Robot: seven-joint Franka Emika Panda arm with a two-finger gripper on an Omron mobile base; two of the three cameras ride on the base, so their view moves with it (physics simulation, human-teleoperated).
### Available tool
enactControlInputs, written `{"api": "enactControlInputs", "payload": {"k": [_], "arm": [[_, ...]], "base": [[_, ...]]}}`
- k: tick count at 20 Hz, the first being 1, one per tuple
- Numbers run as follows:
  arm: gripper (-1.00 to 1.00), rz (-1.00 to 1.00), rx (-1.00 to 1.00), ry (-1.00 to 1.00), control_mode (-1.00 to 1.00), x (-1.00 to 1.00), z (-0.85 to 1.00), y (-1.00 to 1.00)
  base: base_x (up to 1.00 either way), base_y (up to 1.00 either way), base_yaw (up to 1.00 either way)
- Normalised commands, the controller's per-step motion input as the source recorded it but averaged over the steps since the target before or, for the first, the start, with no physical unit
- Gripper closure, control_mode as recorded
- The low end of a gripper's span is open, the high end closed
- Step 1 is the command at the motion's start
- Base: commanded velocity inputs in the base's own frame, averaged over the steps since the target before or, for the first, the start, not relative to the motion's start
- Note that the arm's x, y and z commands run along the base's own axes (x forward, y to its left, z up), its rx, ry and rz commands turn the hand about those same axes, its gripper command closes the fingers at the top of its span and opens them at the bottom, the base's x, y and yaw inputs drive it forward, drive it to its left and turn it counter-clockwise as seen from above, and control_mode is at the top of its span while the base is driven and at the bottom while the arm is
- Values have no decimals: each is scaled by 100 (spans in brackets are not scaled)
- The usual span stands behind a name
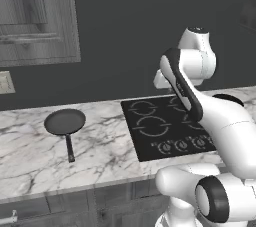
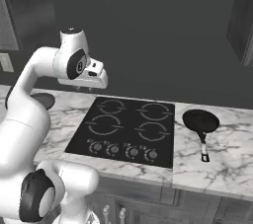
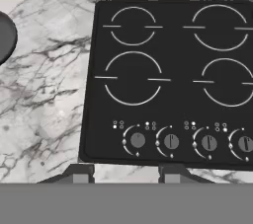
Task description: Place both pans onto different burners. Then place the lemon wedge and the chicken drumstick on different pans.
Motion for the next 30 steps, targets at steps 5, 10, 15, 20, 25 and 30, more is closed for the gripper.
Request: {"api": "enactControlInputs", "payload": {"k": [5,10,15,20,25,30], "arm": [[-100,0,-1,-4,-100,-1,-3,29],[-100,0,0,-7,-100,-25,-11,87],[-100,0,0,-3,-100,-40,-28,100],[-100,0,4,0,-100,-36,-35,100],[-100,0,13,0,-100,-7,-40,91],[-100,0,10,0,-100,17,-38,68]], "base": [[0,0,0],[0,0,0],[0,0,0],[0,0,0],[0,0,0],[0,0,0]]}}
